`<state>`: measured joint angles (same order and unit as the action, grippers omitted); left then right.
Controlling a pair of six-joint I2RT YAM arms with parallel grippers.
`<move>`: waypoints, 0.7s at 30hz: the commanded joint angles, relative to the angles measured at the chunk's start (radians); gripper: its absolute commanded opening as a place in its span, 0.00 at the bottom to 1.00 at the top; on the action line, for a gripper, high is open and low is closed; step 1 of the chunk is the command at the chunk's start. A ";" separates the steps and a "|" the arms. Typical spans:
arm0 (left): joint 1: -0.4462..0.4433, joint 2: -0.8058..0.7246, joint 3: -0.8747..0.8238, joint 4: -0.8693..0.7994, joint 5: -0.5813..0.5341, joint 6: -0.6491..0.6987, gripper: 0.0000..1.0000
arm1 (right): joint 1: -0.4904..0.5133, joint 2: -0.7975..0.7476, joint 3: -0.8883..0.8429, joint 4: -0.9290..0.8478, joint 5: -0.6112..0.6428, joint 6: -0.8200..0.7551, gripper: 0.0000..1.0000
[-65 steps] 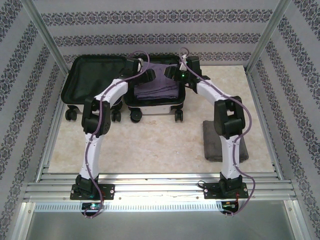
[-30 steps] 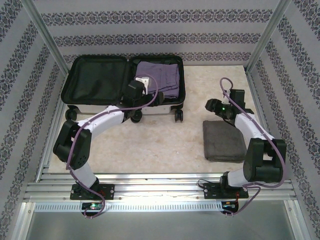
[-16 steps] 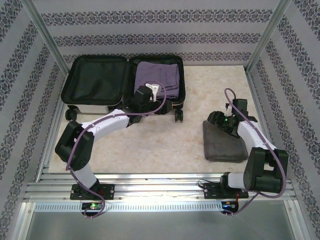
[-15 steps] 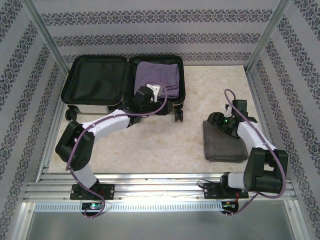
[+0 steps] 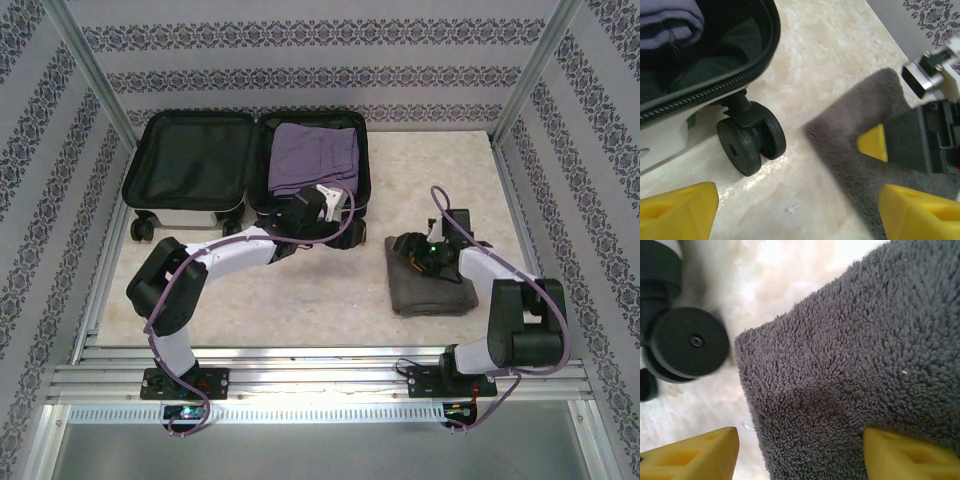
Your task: Pack the luggage
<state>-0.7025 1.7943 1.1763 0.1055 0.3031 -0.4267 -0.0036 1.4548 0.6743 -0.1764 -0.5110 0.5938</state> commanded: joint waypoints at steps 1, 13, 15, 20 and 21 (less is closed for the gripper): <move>-0.028 0.026 0.021 0.018 0.014 -0.009 0.83 | 0.032 0.091 0.064 0.094 -0.060 0.071 0.66; -0.108 0.150 0.129 -0.058 0.065 -0.046 0.82 | -0.103 -0.042 0.166 -0.132 -0.011 -0.103 0.68; -0.122 0.178 0.161 -0.069 0.083 -0.065 0.82 | -0.132 -0.064 0.173 -0.207 0.055 -0.163 0.68; -0.141 0.221 0.202 -0.100 0.102 -0.096 0.81 | -0.134 -0.087 0.179 -0.362 0.360 -0.283 0.68; -0.143 0.226 0.208 -0.107 0.100 -0.101 0.81 | -0.137 -0.093 0.174 -0.372 0.413 -0.282 0.69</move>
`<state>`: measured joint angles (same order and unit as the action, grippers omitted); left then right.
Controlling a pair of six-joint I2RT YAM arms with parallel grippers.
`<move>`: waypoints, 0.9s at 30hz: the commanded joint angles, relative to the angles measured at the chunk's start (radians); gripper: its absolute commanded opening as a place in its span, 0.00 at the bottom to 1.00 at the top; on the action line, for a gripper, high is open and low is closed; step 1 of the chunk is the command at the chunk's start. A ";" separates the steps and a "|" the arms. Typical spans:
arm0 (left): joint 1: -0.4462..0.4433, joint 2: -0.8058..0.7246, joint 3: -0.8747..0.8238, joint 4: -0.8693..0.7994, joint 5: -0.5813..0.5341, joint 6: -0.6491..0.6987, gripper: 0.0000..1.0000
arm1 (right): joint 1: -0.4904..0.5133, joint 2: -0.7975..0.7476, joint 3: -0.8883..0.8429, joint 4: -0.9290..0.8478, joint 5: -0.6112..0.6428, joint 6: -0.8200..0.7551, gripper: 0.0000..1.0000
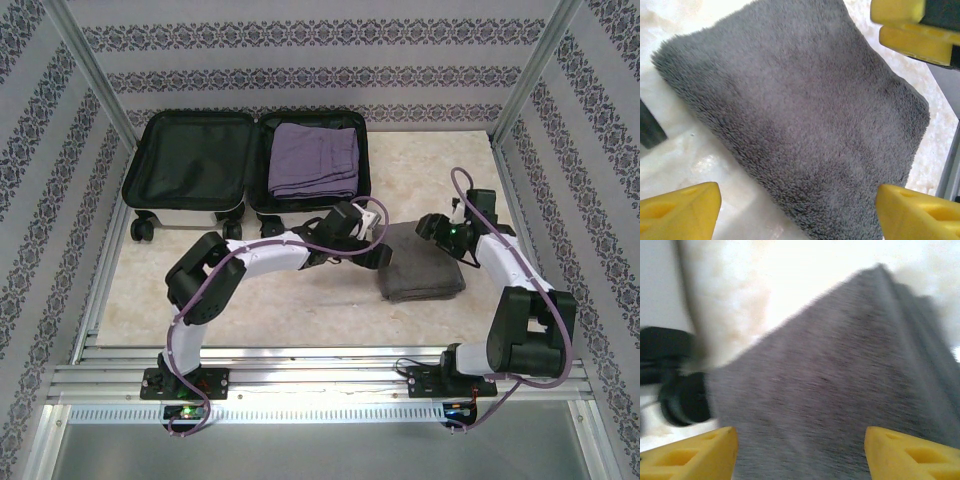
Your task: Pack the luggage
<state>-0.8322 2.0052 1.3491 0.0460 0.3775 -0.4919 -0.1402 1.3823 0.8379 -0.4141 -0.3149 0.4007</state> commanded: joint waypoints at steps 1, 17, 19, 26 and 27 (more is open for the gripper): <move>-0.013 0.021 0.040 -0.057 0.026 -0.037 0.81 | -0.004 -0.027 0.000 -0.125 0.236 -0.090 0.70; -0.019 0.162 0.217 -0.277 0.063 -0.025 0.80 | -0.041 0.174 0.051 -0.149 0.244 -0.095 0.77; -0.021 0.177 0.247 -0.306 0.062 -0.015 0.79 | -0.044 0.194 0.050 -0.143 0.221 -0.095 0.77; -0.021 0.254 0.411 -0.423 0.015 0.037 0.79 | -0.048 0.246 0.046 -0.125 0.114 -0.093 0.77; -0.021 0.265 0.433 -0.434 0.008 0.039 0.79 | -0.048 0.254 0.042 -0.119 0.086 -0.091 0.76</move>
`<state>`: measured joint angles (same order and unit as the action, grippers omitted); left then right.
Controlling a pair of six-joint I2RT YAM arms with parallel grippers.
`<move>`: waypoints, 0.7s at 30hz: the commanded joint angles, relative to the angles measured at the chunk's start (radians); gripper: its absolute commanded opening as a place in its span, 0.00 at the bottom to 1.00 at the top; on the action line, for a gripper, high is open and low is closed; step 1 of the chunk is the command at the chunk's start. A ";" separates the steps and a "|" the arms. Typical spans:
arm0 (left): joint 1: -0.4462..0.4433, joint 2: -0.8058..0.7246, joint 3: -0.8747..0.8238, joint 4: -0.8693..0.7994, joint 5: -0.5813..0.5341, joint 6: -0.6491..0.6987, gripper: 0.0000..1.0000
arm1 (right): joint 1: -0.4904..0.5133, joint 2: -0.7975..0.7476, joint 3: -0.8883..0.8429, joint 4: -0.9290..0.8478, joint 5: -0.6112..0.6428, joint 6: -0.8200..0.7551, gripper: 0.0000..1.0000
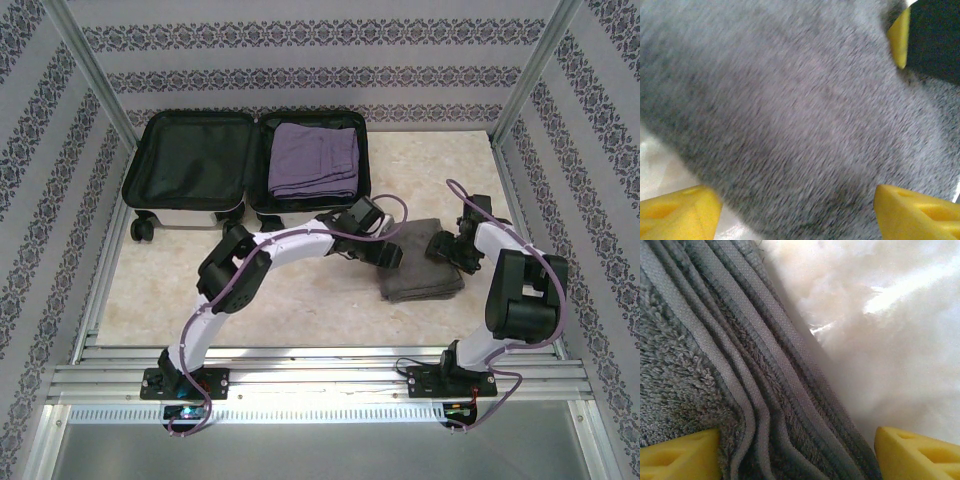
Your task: Pack the luggage
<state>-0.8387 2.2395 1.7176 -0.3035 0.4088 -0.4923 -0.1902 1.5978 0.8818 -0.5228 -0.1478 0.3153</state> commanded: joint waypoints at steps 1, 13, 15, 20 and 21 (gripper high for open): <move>-0.014 0.043 0.082 -0.100 -0.029 0.042 0.79 | 0.001 0.045 -0.007 -0.003 -0.106 -0.002 0.76; -0.012 0.150 0.270 -0.189 -0.056 0.088 0.78 | 0.001 0.086 -0.064 0.089 -0.299 0.046 0.73; -0.012 0.160 0.287 -0.178 -0.054 0.090 0.78 | 0.001 0.090 -0.064 0.091 -0.309 0.050 0.81; -0.011 0.194 0.358 -0.186 -0.051 0.102 0.78 | 0.002 0.064 -0.073 0.099 -0.314 0.043 0.75; -0.012 0.200 0.372 -0.190 -0.053 0.103 0.78 | 0.001 0.062 -0.076 0.098 -0.311 0.044 0.72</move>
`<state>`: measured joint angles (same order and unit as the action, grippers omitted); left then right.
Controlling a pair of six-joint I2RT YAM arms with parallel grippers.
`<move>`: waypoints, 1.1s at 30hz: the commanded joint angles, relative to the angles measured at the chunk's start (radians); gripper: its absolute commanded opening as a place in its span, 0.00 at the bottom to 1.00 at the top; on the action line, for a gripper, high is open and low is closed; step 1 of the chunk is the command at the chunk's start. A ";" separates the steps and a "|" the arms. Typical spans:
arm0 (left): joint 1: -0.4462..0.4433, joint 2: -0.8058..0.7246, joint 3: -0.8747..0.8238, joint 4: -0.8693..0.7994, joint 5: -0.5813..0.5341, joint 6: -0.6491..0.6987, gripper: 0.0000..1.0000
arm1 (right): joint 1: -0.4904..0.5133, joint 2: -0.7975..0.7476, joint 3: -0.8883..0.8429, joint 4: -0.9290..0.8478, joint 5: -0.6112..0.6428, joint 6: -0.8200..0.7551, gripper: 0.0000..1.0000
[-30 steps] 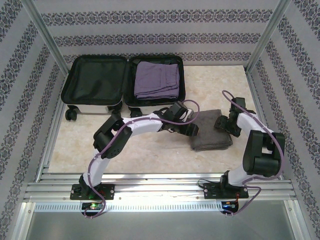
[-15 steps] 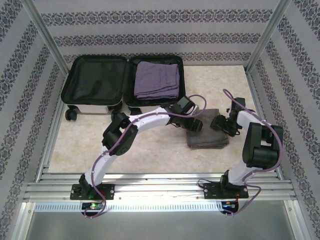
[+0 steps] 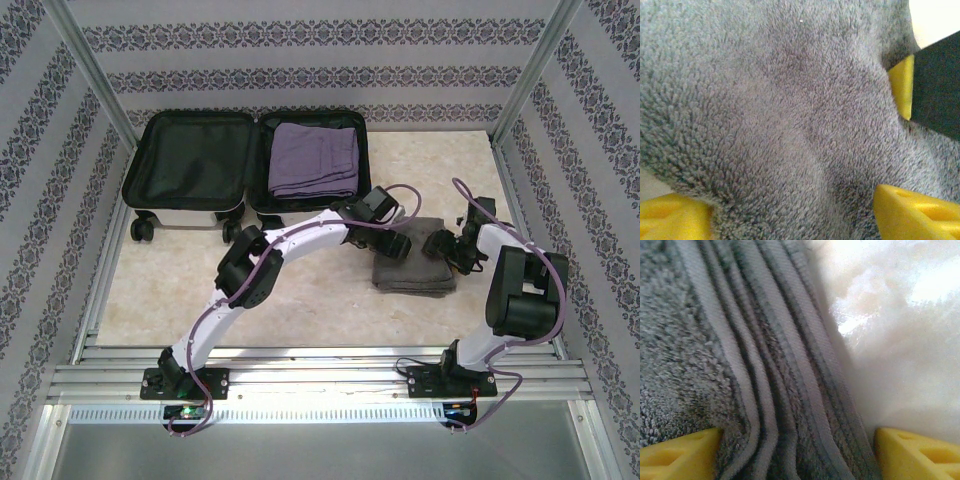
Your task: Pack the luggage
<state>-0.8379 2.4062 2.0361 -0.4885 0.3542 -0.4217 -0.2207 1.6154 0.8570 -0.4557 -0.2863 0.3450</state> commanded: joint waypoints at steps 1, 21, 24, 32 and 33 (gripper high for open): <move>-0.012 0.038 0.063 -0.004 0.002 0.033 0.78 | 0.032 0.044 -0.050 0.031 -0.174 0.013 0.69; -0.012 0.024 0.062 0.001 -0.016 0.037 0.79 | 0.028 -0.029 -0.062 0.035 -0.146 0.004 0.00; -0.012 0.014 0.070 -0.059 -0.064 0.033 0.79 | 0.019 -0.063 -0.073 0.035 -0.132 0.006 0.00; -0.012 -0.113 -0.067 -0.070 -0.164 0.043 0.80 | -0.001 -0.166 -0.094 0.044 -0.126 0.011 0.00; -0.012 -0.131 -0.085 -0.062 -0.171 0.044 0.80 | -0.003 -0.182 -0.095 0.040 -0.126 0.012 0.00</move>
<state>-0.8513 2.3600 1.9911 -0.5171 0.2520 -0.3985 -0.2142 1.4849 0.7734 -0.3988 -0.4156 0.3599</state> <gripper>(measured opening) 0.795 0.076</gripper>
